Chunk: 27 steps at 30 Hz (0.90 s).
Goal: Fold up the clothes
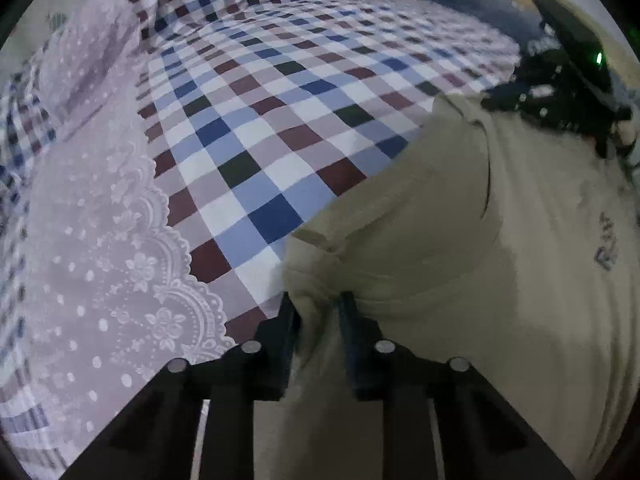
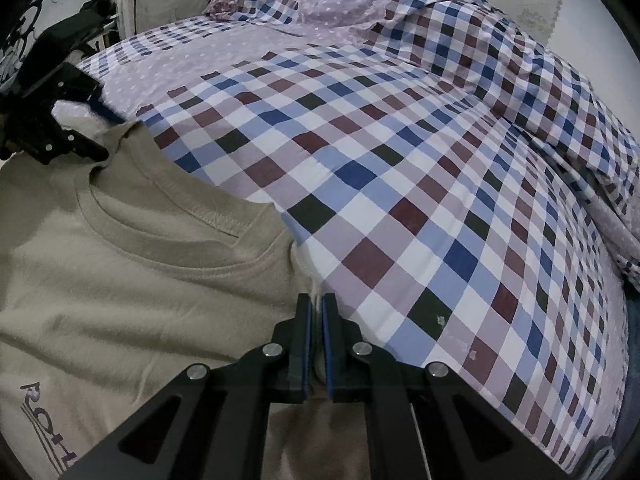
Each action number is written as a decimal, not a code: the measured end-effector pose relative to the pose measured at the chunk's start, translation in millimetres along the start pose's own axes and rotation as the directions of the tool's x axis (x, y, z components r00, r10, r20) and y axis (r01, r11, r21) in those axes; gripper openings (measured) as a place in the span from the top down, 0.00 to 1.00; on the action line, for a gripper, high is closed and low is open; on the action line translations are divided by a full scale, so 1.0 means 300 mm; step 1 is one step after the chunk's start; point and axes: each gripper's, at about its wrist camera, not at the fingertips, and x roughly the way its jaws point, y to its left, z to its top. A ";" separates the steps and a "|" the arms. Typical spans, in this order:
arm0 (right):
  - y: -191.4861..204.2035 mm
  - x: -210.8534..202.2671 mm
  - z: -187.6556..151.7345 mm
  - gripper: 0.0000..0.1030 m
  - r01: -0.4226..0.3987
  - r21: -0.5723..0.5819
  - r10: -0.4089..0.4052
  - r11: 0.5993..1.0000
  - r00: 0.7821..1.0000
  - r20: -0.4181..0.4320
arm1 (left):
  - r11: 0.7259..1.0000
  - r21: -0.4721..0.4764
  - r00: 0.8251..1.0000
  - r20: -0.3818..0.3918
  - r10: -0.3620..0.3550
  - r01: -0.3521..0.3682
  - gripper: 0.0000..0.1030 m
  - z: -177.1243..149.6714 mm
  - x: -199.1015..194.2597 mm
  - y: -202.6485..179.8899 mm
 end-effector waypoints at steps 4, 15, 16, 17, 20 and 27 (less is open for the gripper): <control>-0.015 0.011 0.010 0.96 0.006 0.020 -0.006 1.000 1.000 0.015 | 0.996 -0.024 0.996 0.033 0.088 -0.087 0.95 -0.002 -0.023 -0.028; 0.012 -0.028 0.064 0.98 0.165 -0.044 -0.161 0.985 0.983 0.090 | 0.934 -0.187 0.935 0.129 0.331 -0.305 0.96 0.124 -0.080 0.038; 0.007 -0.030 0.082 0.98 0.178 -0.043 -0.174 0.983 0.980 0.095 | 0.928 -0.207 0.930 0.136 0.341 -0.310 0.96 0.142 -0.088 0.048; 0.002 -0.029 0.103 0.98 0.185 -0.044 -0.180 0.982 0.979 0.098 | 0.922 -0.227 0.926 0.142 0.350 -0.314 0.96 0.159 -0.096 0.059; -0.027 -0.034 0.175 0.99 0.218 -0.045 -0.212 0.975 0.970 0.116 | 0.899 -0.306 0.908 0.179 0.378 -0.314 0.97 0.228 -0.152 0.105; -0.162 -0.091 0.346 0.99 0.358 -0.008 -0.350 0.934 0.917 0.191 | 0.819 -0.427 0.817 0.257 0.516 -0.383 0.97 0.513 -0.231 0.255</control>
